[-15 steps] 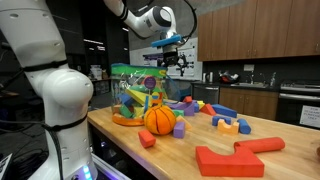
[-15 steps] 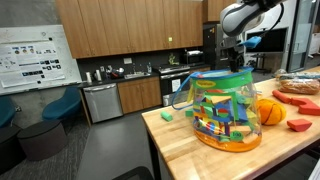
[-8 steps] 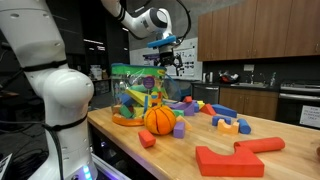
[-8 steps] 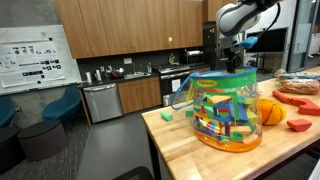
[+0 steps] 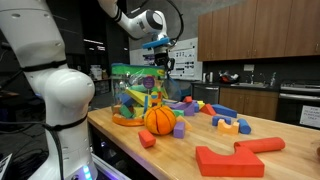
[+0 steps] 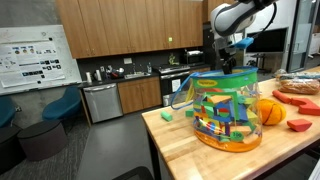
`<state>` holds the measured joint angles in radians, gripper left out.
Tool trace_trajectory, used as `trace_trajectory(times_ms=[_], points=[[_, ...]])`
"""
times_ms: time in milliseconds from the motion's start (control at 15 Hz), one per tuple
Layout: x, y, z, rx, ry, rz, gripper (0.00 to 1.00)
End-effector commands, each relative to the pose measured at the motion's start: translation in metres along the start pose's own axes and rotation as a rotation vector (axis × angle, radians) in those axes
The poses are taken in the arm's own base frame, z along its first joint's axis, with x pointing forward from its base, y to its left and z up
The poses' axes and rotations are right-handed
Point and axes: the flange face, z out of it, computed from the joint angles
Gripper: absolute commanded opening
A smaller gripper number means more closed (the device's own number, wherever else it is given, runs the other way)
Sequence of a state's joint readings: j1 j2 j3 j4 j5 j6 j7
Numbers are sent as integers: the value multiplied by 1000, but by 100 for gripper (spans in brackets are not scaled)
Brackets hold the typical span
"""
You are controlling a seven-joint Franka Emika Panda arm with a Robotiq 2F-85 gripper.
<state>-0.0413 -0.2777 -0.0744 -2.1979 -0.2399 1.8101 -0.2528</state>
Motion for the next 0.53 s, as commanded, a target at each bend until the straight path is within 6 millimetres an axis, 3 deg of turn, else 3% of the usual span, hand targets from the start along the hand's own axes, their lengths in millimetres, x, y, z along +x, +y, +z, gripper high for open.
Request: trace_trajectory(times_ms=[0,200,467], points=[[1,-9,-8,21,13,18,21],[2,-13,-14,30,30,11,1],[5,-22,-28,25,57,-12,0]])
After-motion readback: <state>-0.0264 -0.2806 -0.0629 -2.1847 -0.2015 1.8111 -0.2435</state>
